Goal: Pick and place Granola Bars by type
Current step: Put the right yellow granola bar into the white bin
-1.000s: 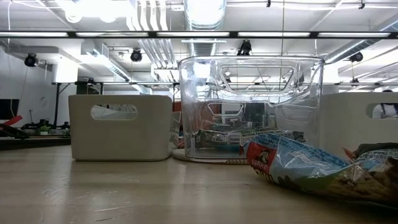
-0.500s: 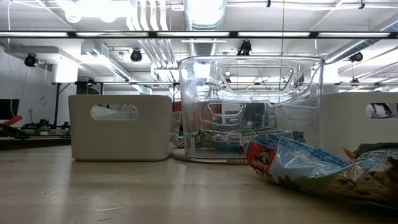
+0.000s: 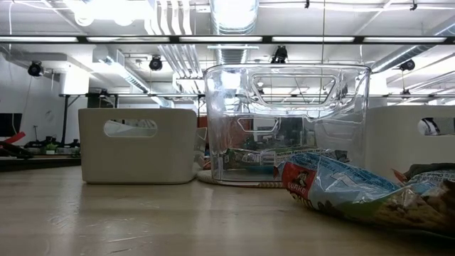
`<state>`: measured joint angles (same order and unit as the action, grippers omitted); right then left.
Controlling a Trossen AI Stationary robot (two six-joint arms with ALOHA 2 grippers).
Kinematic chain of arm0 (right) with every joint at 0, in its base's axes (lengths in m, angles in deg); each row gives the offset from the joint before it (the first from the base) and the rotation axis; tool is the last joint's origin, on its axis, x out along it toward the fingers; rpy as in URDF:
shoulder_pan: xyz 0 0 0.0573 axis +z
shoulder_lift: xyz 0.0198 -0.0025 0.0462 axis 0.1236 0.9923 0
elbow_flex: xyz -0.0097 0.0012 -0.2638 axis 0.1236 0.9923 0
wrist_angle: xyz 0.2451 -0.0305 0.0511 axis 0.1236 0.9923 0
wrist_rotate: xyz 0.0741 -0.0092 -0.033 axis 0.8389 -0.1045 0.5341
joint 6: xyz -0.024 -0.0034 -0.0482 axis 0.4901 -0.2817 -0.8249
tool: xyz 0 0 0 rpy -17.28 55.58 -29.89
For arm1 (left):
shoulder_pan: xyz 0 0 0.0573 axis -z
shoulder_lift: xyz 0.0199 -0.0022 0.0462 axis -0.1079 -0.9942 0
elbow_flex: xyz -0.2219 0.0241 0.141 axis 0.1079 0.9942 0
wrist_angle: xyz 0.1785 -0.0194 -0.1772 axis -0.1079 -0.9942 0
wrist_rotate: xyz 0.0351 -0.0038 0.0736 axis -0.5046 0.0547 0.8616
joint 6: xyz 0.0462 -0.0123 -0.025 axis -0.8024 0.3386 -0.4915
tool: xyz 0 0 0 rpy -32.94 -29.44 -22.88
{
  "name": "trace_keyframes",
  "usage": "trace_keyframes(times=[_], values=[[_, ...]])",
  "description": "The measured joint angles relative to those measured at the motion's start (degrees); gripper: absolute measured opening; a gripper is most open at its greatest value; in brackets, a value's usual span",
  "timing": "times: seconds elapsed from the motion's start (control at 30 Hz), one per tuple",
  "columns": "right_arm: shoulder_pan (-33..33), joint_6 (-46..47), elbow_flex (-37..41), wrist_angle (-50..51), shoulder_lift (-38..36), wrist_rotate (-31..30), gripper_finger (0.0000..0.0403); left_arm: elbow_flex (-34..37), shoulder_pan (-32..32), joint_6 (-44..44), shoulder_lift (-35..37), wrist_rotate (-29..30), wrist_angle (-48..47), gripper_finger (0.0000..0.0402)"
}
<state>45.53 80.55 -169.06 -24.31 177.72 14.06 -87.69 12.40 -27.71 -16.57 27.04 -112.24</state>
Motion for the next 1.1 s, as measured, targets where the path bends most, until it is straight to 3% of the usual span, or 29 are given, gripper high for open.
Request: trace_keyframes(times=[0.3,0.57,0.9,1.1], values=[[0.29,4.21,0.0,8.03,5.35,-0.04,0.0009,0.0,-0.02,0.3,0.0,4.69,-0.03,0.0],[-0.56,10.23,0.0,13.78,7.75,0.03,0.0009,0.0,-0.02,0.31,-0.02,4.96,-0.03,0.0],[-2.73,-2.48,0.02,11.24,7.66,1.89,0.0009,0.0,-0.02,-2.66,-0.02,4.98,0.1,0.0],[-3.07,6.95,0.02,11.56,7.77,1.76,0.0009,0.0,-0.02,-2.69,-0.02,4.98,0.25,0.0]])
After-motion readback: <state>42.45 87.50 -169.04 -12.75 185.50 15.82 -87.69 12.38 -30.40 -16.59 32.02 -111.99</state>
